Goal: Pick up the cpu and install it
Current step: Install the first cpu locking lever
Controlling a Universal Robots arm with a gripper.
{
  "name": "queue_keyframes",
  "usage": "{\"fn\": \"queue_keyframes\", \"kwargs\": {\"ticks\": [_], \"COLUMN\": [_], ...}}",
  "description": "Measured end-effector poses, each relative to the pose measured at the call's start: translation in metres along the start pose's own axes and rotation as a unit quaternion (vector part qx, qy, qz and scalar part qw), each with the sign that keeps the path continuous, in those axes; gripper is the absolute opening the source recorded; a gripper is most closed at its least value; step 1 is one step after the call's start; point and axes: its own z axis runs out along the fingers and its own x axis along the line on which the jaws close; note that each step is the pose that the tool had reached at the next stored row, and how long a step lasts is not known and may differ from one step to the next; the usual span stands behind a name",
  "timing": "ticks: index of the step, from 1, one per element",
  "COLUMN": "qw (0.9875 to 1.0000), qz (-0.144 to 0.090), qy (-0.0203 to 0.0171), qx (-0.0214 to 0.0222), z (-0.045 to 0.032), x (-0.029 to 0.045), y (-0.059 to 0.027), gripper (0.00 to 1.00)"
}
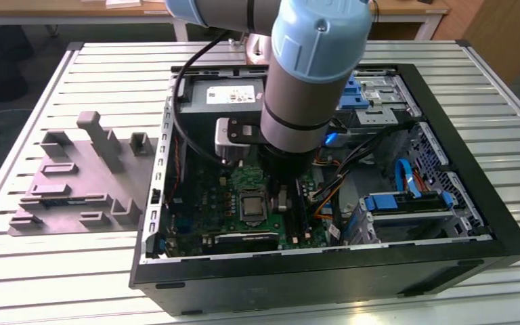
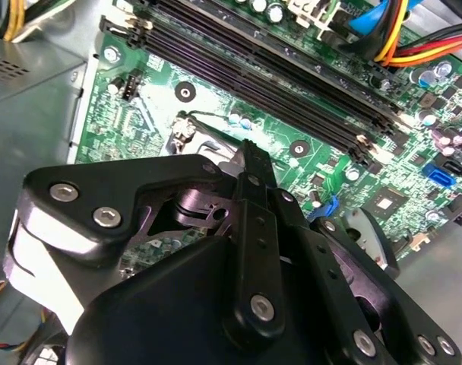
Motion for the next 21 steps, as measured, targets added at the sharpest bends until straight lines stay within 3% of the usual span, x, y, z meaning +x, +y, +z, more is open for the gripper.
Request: {"fn": "queue_keyframes", "kwargs": {"ticks": [13, 18, 21], "qw": [0.9998, 0.9996, 0.9996], "qz": [-0.018, -0.026, -0.029], "qy": [0.0016, 0.0047, 0.0049], "qx": [-0.0005, 0.0008, 0.0045], "z": [0.0064, 0.0071, 0.0080], "x": [0.0060, 0.0061, 0.0061], "y": [-0.0008, -0.0008, -0.0007], "gripper": [0.11, 0.11, 0.11]}}
